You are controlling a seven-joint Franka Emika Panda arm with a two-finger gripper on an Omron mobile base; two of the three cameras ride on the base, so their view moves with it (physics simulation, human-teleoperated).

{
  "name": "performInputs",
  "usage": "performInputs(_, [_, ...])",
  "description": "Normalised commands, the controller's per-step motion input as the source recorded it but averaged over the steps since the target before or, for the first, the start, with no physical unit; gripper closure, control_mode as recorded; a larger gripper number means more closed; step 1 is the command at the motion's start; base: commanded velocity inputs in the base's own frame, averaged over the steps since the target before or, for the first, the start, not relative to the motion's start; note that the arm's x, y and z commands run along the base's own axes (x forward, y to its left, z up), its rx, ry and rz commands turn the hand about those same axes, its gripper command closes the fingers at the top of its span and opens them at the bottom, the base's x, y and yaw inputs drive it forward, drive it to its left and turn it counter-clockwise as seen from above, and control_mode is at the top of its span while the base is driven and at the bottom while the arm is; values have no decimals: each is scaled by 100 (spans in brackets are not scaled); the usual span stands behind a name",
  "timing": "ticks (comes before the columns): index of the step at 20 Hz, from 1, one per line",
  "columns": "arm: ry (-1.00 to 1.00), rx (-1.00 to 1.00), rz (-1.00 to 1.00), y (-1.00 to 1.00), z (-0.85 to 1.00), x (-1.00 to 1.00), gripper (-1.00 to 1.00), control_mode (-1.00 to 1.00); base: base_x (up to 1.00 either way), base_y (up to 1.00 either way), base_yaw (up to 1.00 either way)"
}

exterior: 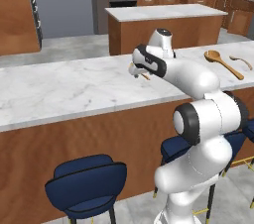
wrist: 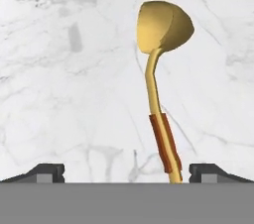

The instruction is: Pick up the metallic utensils from the counter and place them in the open drawer. Make sure not to pick up any wooden utensils.

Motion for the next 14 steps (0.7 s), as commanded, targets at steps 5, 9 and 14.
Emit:
performInputs(5, [-1,3,-3,0,5,37,-100,-100,0,0,0])
performInputs(9, [1,-1,0,-6,-21,0,-100,-100,0,0,0])
performInputs(14, [0,-2,-4,-1,-36,13,-100,-100,0,0,0])
